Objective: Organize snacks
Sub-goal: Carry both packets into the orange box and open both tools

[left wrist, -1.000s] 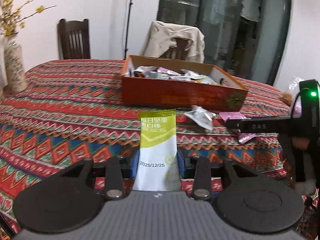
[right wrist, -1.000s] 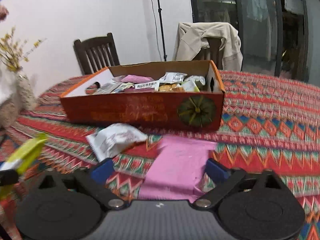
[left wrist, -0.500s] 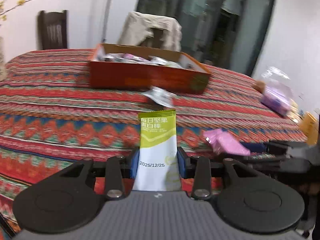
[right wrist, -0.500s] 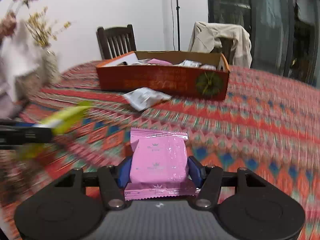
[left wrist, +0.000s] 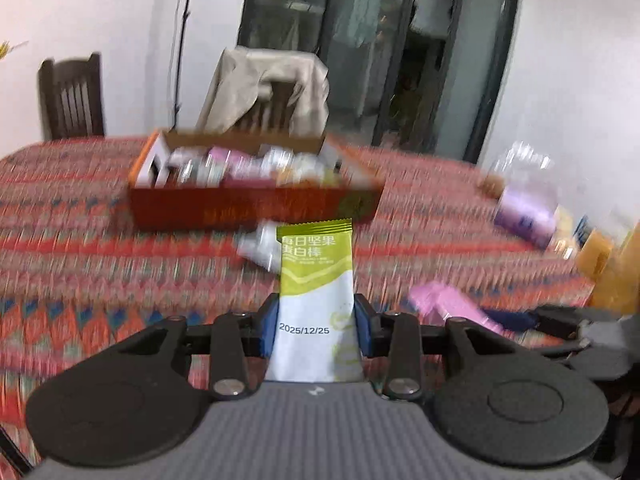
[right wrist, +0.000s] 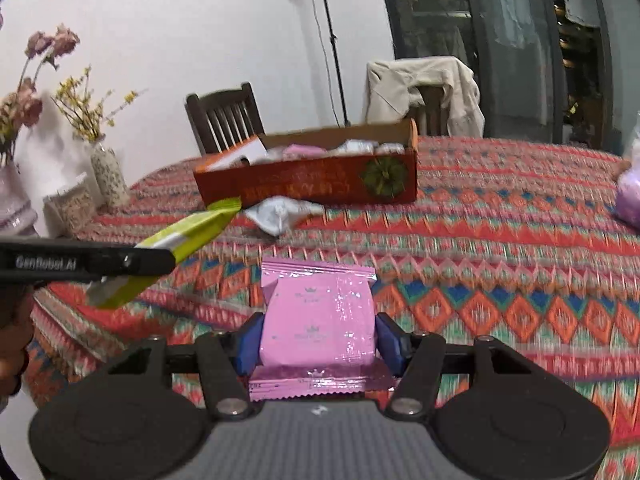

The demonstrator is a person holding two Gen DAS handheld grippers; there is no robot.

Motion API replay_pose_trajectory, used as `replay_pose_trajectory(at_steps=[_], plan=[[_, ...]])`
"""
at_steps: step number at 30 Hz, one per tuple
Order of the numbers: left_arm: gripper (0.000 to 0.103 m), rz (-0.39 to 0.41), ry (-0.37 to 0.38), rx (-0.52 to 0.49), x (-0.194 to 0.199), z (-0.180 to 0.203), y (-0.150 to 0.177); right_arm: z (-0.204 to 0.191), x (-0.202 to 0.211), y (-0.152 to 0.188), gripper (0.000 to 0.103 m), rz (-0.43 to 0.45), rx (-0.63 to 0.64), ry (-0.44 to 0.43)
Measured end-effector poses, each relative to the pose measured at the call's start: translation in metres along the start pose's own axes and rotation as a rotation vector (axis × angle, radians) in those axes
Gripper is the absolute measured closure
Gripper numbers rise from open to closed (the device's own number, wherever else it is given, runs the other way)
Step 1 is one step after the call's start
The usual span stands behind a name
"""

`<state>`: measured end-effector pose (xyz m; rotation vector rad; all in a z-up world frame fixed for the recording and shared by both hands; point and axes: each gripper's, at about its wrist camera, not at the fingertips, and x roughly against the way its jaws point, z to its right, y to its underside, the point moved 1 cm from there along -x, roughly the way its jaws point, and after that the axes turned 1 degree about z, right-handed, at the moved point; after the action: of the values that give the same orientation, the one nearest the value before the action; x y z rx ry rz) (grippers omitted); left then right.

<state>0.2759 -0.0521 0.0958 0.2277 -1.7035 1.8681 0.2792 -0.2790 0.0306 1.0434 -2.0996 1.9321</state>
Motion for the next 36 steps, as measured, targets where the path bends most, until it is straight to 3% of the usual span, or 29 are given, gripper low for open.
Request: replay_pose_trajectory(at_steps=[3,8,12,17,19,20,24,27,32,36], plan=[[0.064,0.067,0.04,-0.013,-0.011,-0.009,-0.042,0.001,-0.007,-0.031,0.045,0.053,0.051,-0.005],[0.064,0.072,-0.032,-0.021,-0.077,-0.032,-0.109,0.008,-0.048,-0.107,0.045,0.123,0.138,-0.005],[0.064,0.013,-0.117,0.002,-0.155,-0.056,-0.143,0.03,-0.118,-0.166,0.045,0.076,0.124,-0.015],[0.064,-0.086,-0.184,0.06,-0.241,-0.081,-0.159,0.053,-0.213,-0.205,0.045,-0.019,0.124,0.08],[0.061,-0.122,-0.191,0.066,-0.264,-0.084,-0.158,0.058,-0.244,-0.216,0.045,-0.044,0.128,0.122],[0.054,-0.135,-0.197,0.064,-0.273,-0.085,-0.157,0.06,-0.254,-0.22,0.045,-0.053,0.127,0.135],[0.029,-0.11,-0.205,0.045,-0.272,-0.087,-0.152,0.066,-0.286,-0.231,0.043,-0.055,0.116,0.196],[0.029,-0.109,-0.196,0.048,-0.265,-0.092,-0.152,0.073,-0.286,-0.236,0.034,-0.038,0.074,0.155],[0.029,-0.094,-0.201,0.046,-0.244,-0.093,-0.158,0.074,-0.274,-0.239,0.034,-0.014,0.07,0.136],[0.027,-0.056,-0.187,0.009,-0.201,-0.086,-0.158,0.065,-0.243,-0.24,0.034,0.011,0.086,0.125]])
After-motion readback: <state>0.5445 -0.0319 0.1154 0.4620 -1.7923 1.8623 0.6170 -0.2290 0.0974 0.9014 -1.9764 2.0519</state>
